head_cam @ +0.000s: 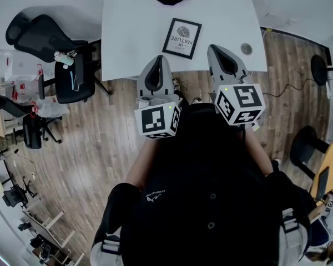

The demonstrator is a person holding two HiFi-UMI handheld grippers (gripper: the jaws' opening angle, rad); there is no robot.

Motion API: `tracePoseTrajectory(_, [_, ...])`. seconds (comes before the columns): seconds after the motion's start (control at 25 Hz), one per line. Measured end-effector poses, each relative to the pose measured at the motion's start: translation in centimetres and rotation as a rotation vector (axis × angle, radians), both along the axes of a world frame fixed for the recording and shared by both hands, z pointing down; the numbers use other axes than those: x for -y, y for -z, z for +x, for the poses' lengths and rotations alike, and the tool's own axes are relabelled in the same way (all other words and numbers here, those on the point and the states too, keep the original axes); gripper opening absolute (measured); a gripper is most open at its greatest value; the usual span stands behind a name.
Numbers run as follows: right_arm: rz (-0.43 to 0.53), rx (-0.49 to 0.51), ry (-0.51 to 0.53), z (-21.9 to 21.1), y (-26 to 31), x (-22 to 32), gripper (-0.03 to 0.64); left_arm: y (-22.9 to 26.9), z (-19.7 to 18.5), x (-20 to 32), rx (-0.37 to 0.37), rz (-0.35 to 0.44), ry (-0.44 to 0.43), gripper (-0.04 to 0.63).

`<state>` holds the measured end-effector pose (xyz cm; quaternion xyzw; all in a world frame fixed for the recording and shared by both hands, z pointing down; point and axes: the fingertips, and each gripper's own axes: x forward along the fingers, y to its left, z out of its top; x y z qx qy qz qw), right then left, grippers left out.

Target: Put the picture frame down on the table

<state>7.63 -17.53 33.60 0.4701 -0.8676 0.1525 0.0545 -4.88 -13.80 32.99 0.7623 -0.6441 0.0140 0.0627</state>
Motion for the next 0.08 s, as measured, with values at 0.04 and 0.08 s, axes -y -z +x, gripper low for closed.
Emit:
tracePoseTrajectory(0.04, [-0.001,0.001,-0.001,-0.08,-0.03,0.19,-0.002,-0.03,-0.09,0.18,0.001,0.000,-0.001,0.006])
tracePoseTrajectory(0.08, [-0.001,0.001,-0.002,-0.17,-0.05,0.39,-0.002,-0.07,-0.18,0.36,0.001,-0.001,-0.002,0.006])
